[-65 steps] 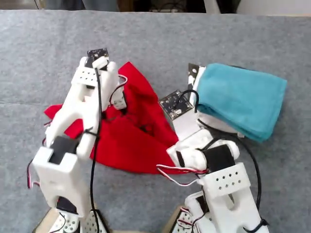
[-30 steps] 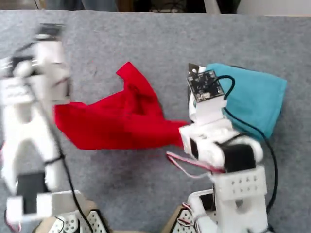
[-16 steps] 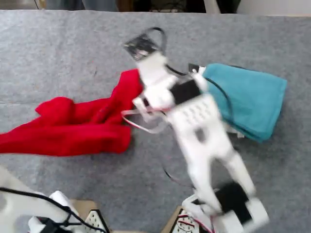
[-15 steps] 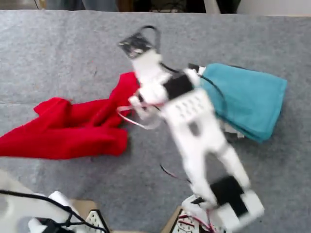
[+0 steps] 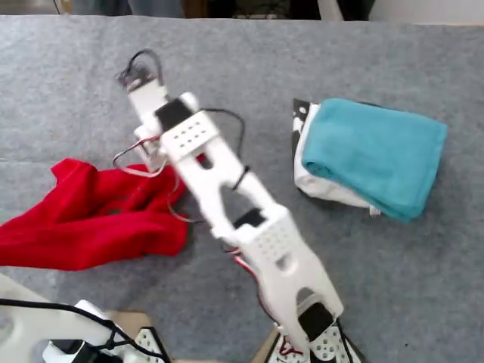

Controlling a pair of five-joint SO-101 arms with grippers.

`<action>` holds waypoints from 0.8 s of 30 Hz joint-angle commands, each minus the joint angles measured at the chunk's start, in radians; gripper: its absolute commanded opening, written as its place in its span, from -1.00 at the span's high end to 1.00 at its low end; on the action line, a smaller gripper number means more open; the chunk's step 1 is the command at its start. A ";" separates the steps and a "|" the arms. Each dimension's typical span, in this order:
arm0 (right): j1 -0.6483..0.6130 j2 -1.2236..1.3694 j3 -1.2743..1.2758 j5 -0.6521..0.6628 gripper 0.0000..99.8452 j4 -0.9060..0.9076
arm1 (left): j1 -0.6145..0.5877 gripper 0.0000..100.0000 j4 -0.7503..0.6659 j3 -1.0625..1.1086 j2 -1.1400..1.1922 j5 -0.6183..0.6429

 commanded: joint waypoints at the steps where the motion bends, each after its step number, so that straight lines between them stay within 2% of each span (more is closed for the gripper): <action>1: -0.015 0.136 -0.202 -0.006 0.46 0.087 | -0.016 0.94 0.002 0.008 -0.014 -0.012; 4: 0.017 0.237 -0.348 -0.005 0.61 0.193 | -0.038 0.94 0.000 -0.010 -0.014 -0.012; 7: 0.081 0.285 -0.478 -0.009 0.97 0.222 | -0.035 0.94 0.000 -0.005 -0.011 -0.012; 12: 0.157 0.226 -0.524 0.017 0.97 0.224 | -0.035 0.94 -0.037 -0.013 -0.008 -0.008; 16: 0.172 0.071 -0.398 0.049 0.97 0.224 | -0.035 0.94 -0.129 -0.048 -0.003 0.014; 18: 0.187 -0.045 -0.314 0.049 0.97 0.224 | -0.035 0.94 -0.176 -0.073 -0.002 0.120; 20: 0.204 -0.173 -0.197 0.052 0.97 0.224 | -0.025 0.94 -0.198 -0.096 -0.002 0.167; 24: 0.259 -0.473 0.151 0.058 0.97 0.222 | 0.151 0.94 -0.198 -0.097 0.011 0.235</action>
